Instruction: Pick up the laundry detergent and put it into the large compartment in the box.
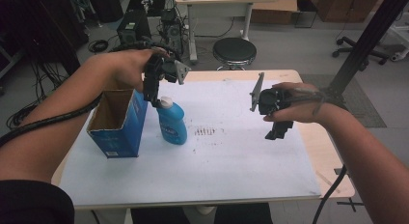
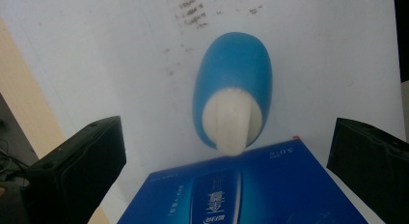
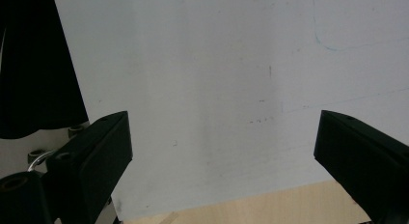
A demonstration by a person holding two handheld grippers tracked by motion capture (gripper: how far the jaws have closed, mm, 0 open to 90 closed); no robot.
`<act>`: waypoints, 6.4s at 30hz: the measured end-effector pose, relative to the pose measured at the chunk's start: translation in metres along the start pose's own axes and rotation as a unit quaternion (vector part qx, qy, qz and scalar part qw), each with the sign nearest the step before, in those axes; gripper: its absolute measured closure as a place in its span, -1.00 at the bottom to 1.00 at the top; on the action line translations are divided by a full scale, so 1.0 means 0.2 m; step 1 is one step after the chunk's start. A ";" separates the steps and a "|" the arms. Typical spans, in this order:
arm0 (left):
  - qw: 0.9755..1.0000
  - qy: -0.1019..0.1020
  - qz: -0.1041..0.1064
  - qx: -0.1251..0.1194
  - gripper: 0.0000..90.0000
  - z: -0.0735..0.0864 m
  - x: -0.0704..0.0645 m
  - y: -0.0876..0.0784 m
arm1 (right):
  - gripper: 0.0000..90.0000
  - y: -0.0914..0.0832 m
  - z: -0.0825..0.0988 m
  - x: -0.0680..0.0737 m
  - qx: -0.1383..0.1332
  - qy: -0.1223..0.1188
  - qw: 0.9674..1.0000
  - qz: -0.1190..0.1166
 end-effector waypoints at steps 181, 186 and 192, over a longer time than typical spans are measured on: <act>0.998 -0.053 0.033 0.023 -0.15 -0.10 -0.12 0.04 | -0.86 0.08 -0.05 -0.02 0.009 -0.009 1.000 -0.014; 0.996 -0.082 0.030 0.028 -0.15 -0.11 -0.11 -0.03 | -0.86 0.09 -0.06 -0.02 0.010 -0.011 1.000 -0.014; 0.992 -0.114 0.032 0.050 -0.15 -0.12 -0.10 -0.09 | -0.86 0.08 -0.07 -0.01 0.011 -0.014 1.000 -0.014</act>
Point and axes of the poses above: each handheld gripper's, and its own axes: y roughly forward along the jaws, z roughly out of its underside, x roughly to its left, the point moved 6 cm from there along y, roughly forward along the jaws, and after that the axes turned 14 degrees about -z, right-handed, at the moved point
